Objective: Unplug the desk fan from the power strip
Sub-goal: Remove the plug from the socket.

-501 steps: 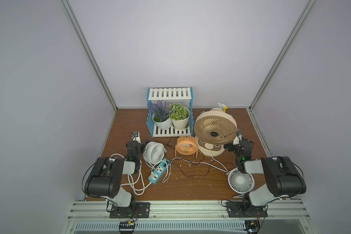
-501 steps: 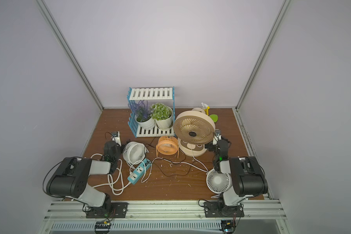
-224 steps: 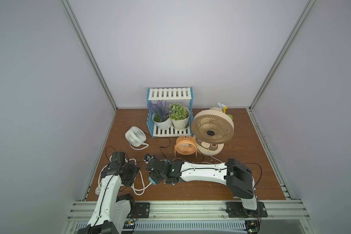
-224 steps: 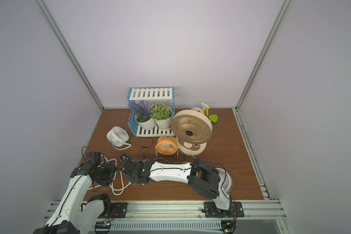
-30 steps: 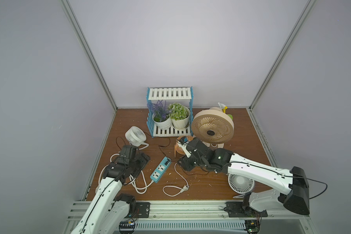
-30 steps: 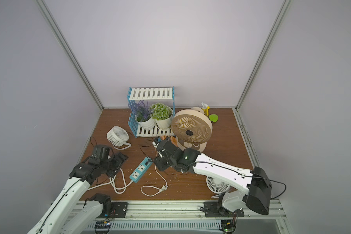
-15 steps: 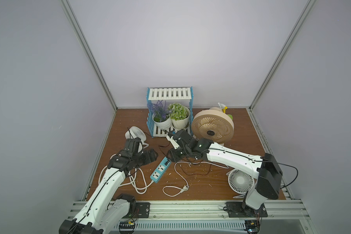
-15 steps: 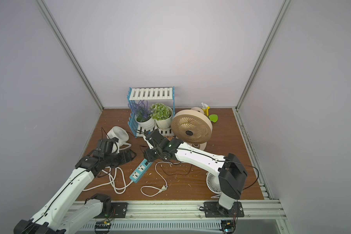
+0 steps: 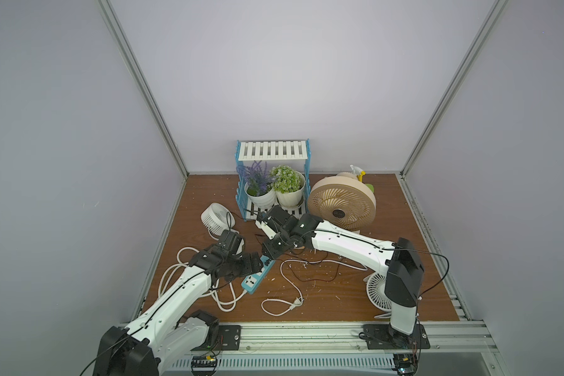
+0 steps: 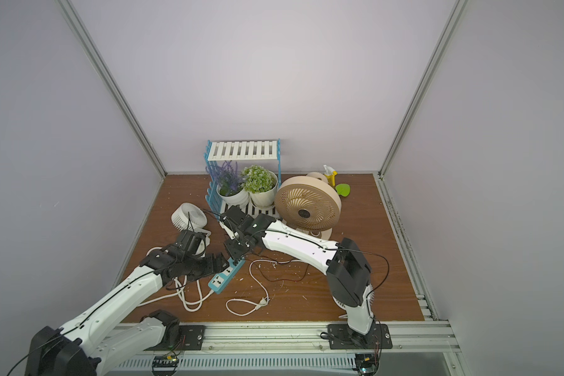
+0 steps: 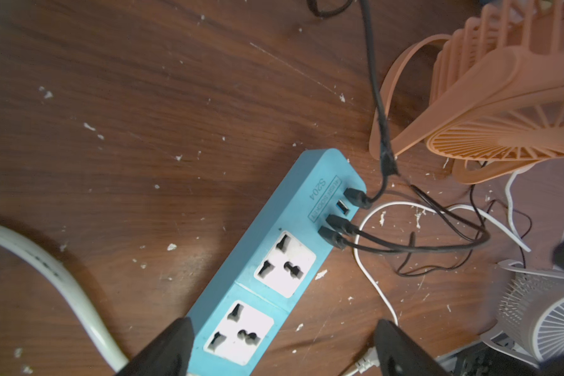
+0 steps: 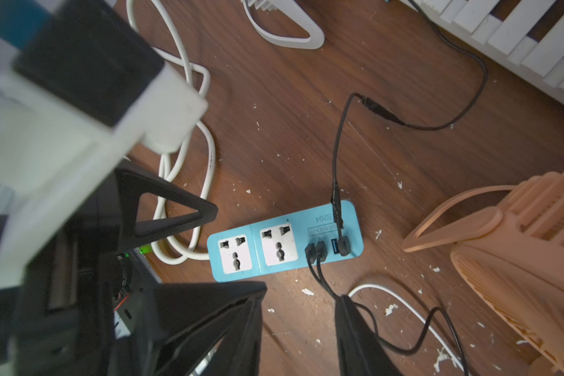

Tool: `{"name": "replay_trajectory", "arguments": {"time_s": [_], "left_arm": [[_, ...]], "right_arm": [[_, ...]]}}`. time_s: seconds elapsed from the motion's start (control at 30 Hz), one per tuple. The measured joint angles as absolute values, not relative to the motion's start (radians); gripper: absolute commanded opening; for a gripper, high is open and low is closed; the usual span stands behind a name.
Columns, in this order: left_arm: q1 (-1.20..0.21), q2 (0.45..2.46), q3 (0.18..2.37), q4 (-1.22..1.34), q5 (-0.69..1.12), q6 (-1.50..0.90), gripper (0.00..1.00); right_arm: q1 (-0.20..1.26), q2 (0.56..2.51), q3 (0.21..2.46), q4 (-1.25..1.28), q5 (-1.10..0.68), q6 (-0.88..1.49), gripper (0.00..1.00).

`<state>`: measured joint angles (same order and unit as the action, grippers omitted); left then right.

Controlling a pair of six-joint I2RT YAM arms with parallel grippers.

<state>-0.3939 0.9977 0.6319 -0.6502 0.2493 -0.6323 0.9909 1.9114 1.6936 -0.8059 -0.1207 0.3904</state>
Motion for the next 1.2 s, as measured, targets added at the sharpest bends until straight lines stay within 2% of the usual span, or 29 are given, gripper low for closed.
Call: {"name": "replay_trajectory", "arguments": {"time_s": [0.4, 0.8, 1.2], "left_arm": [[-0.400, 0.922, 0.486, -0.569, 0.203, -0.720, 0.92], [-0.400, 0.980, 0.477, -0.506, 0.209, -0.690, 0.97], [-0.407, 1.025, 0.477, -0.439, 0.216, -0.644, 0.89]], "right_arm": [[1.004, 2.027, 1.773, -0.862, -0.063, 0.350, 0.41], [1.008, 2.083, 1.794, -0.868, -0.033, 0.341, 0.37], [1.008, 2.103, 1.816, -0.868, -0.016, 0.329, 0.35]]}}
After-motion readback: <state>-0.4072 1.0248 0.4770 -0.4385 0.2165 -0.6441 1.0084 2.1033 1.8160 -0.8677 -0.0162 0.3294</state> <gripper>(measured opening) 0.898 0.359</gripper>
